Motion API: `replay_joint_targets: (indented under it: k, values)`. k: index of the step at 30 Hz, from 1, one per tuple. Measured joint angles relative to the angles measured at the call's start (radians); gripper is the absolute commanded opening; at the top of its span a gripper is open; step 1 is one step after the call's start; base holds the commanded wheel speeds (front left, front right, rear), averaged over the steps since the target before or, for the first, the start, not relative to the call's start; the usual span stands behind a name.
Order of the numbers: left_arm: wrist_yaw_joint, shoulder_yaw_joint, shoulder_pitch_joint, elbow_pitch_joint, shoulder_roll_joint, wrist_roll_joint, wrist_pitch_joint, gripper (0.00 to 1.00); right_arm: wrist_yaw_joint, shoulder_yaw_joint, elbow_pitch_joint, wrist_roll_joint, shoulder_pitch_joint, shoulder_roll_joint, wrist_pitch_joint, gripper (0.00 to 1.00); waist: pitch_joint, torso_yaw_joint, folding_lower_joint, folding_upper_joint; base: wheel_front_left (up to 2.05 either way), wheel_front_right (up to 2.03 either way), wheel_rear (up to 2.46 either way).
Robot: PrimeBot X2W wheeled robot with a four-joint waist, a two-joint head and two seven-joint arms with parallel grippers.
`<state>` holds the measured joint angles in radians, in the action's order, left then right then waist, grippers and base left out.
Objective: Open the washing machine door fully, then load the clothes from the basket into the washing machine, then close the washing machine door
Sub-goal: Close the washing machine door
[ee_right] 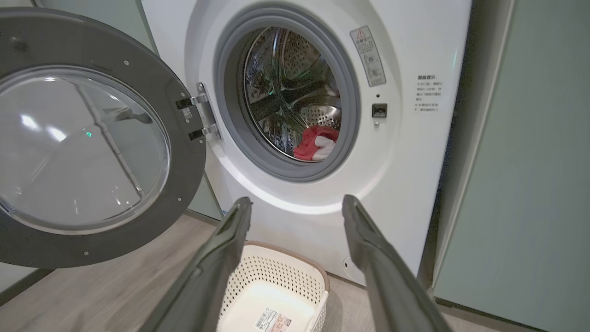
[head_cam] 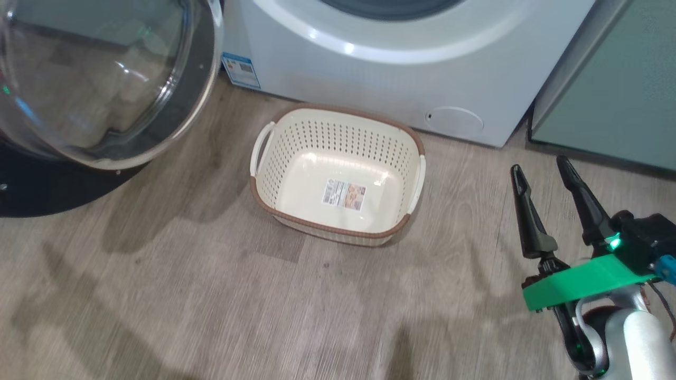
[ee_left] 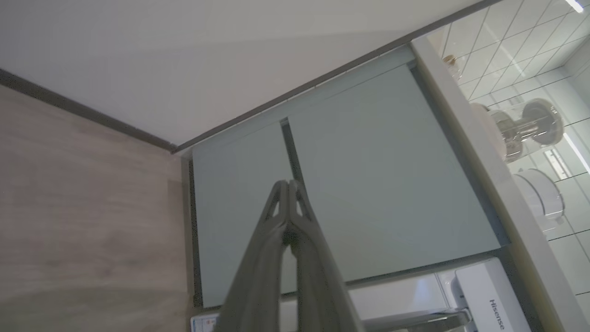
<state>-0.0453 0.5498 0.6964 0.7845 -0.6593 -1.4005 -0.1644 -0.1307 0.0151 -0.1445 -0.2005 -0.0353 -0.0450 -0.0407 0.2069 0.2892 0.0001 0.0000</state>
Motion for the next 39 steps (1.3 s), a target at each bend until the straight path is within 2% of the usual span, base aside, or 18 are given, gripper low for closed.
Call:
replay_joint_targets:
  k: [4, 10, 22, 39]
  values:
    - [0.031, -0.034, 0.012, 0.052, -0.002, 0.0, -0.061, 0.0, 0.0, 0.0, -0.009, 0.008, -0.007, 0.0, 0.014, 1.0, 0.031, -0.006, 0.0, 0.0, 0.0, 0.0, 0.0]
    - [0.053, -0.069, 0.026, 0.111, -0.003, -0.006, -0.166, 0.0, 0.0, -0.004, -0.025, 0.018, -0.043, 0.0, 0.028, 1.0, 0.066, -0.017, 0.0, 0.0, 0.0, 0.0, 0.0]
    - [0.114, -0.106, 0.022, 0.12, -0.003, -0.04, -0.332, 0.0, 0.0, 0.002, -0.04, 0.035, -0.043, -0.001, 0.042, 1.0, 0.098, -0.014, 0.0, 0.0, 0.0, 0.0, 0.0]
    - [0.136, -0.123, -0.069, 0.047, 0.007, -0.086, -0.511, 0.0, 0.0, 0.001, -0.038, 0.041, -0.043, -0.001, 0.047, 1.0, 0.058, 0.006, -0.0001, 0.0, 0.0, 0.0, 0.0]
